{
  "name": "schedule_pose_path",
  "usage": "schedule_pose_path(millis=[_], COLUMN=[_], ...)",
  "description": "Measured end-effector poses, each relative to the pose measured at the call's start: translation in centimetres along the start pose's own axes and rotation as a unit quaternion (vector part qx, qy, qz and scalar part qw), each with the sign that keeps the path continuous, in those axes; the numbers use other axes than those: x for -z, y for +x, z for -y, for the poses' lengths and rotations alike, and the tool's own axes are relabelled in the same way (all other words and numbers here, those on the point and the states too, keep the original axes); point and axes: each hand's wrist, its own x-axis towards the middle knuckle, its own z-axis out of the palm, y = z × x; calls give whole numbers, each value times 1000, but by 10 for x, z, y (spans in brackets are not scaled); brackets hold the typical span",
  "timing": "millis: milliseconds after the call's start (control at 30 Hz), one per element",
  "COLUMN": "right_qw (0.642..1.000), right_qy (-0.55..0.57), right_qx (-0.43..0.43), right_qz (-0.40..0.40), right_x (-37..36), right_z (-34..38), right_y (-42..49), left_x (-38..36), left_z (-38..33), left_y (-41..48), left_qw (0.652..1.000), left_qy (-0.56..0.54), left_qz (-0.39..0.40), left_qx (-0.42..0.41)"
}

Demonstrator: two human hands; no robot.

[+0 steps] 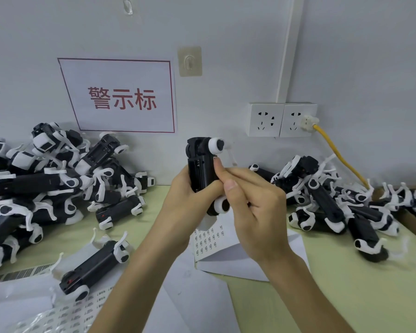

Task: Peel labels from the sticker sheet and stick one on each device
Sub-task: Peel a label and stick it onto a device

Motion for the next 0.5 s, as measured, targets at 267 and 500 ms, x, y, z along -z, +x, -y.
schedule_pose_path(millis=[267,500], right_qw=[999,999], right_qy=[-31,-39], right_qx=[39,4], right_qz=[8,1], right_x=[6,28], right_z=[-4,-2], right_y=[3,16], left_x=[7,4], left_z=[1,8], left_y=[1,3], left_qw=[998,990], left_qy=[36,34], left_qz=[0,6], left_qx=[50,139])
